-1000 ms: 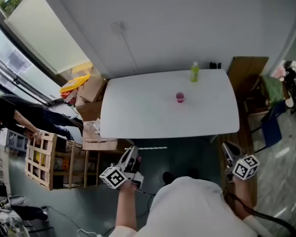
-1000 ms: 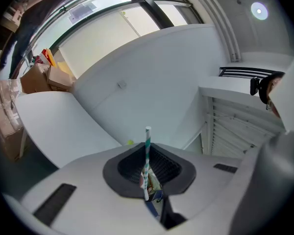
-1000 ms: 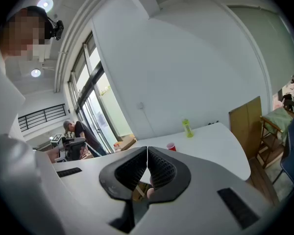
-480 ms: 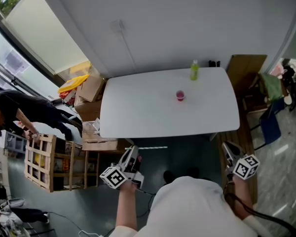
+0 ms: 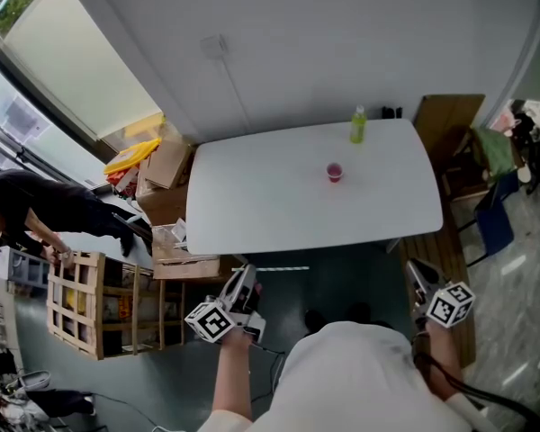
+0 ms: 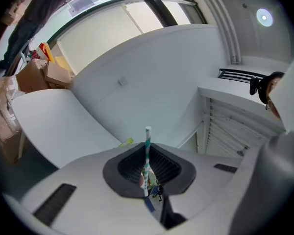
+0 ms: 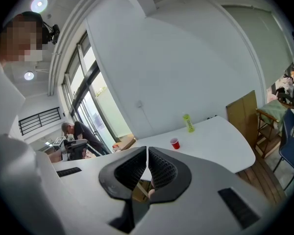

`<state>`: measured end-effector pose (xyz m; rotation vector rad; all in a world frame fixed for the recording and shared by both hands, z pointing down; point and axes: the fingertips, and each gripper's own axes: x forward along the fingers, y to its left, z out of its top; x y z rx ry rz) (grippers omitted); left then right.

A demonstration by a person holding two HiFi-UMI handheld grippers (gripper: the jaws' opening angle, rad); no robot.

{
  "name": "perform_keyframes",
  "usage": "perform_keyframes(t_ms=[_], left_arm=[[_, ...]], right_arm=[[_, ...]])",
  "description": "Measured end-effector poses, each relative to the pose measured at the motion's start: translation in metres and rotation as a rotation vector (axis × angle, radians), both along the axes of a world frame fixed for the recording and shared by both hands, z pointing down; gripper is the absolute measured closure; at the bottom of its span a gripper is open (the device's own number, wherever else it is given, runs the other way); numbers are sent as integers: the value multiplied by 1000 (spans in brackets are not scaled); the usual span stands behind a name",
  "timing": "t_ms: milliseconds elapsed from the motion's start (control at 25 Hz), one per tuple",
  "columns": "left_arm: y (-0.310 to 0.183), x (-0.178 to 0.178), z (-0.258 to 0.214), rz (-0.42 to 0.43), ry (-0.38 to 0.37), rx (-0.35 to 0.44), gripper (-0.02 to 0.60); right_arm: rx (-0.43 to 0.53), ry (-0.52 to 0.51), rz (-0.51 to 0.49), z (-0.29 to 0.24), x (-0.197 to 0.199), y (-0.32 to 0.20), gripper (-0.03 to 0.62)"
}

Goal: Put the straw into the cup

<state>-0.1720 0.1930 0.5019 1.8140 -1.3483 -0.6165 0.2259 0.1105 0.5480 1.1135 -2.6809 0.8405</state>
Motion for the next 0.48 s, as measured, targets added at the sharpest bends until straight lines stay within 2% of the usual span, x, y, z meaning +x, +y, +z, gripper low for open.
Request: perform_keyframes(t_ms=[480], left_arm=[[-2, -38, 8, 50, -13, 0, 558]], right_arm=[[10, 9, 16, -2, -42, 12, 557]])
